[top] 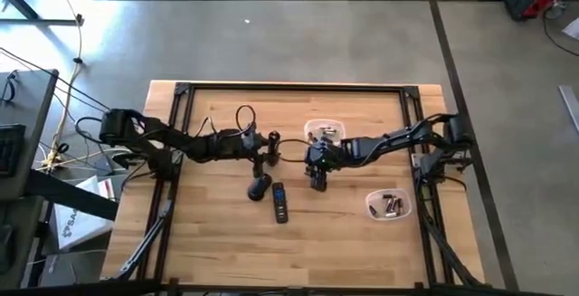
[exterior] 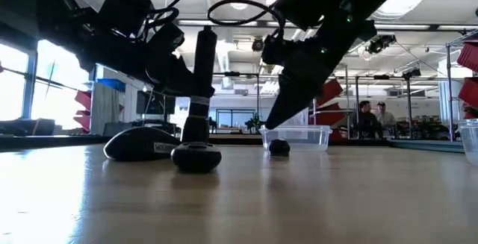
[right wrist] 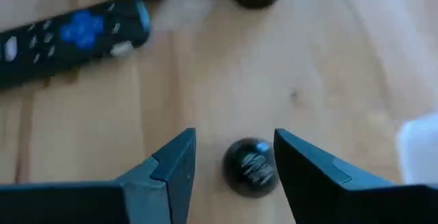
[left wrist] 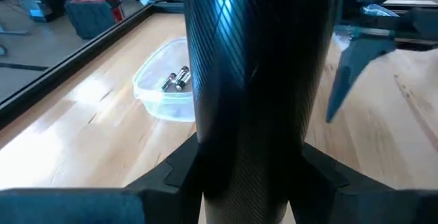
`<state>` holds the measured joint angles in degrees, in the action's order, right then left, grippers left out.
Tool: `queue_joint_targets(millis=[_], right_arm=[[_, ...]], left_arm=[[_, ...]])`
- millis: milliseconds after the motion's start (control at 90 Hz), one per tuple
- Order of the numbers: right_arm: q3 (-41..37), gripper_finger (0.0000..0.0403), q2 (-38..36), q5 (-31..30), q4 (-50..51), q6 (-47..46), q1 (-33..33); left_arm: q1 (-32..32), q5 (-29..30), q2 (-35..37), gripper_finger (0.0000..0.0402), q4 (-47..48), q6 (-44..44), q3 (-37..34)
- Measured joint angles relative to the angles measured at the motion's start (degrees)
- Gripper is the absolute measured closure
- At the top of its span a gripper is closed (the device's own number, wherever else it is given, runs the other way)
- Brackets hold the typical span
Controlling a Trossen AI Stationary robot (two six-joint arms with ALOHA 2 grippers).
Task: Insert battery
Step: Close the flashlight using its cover
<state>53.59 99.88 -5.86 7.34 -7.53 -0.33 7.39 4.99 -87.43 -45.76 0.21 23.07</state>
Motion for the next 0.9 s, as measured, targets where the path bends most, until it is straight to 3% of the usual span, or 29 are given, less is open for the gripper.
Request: queue_joint_targets(millis=[400,689,900], right_arm=[[-2.00,0.0238,0.54,-1.59,-3.18,4.28,-0.57],[-1.97,0.0238,4.35,0.58,-4.41,4.72,-0.79],[-1.93,0.0267,4.33,1.65,-3.91,4.69,-0.79]], left_arm=[[0.12,-0.07,-0.01,0.0270,-0.50,0.09,0.00],[0.10,-0.11,-0.01,0.0270,-0.75,-0.12,0.00],[0.10,-0.19,-0.01,0.0270,-0.94,-0.55,0.00]])
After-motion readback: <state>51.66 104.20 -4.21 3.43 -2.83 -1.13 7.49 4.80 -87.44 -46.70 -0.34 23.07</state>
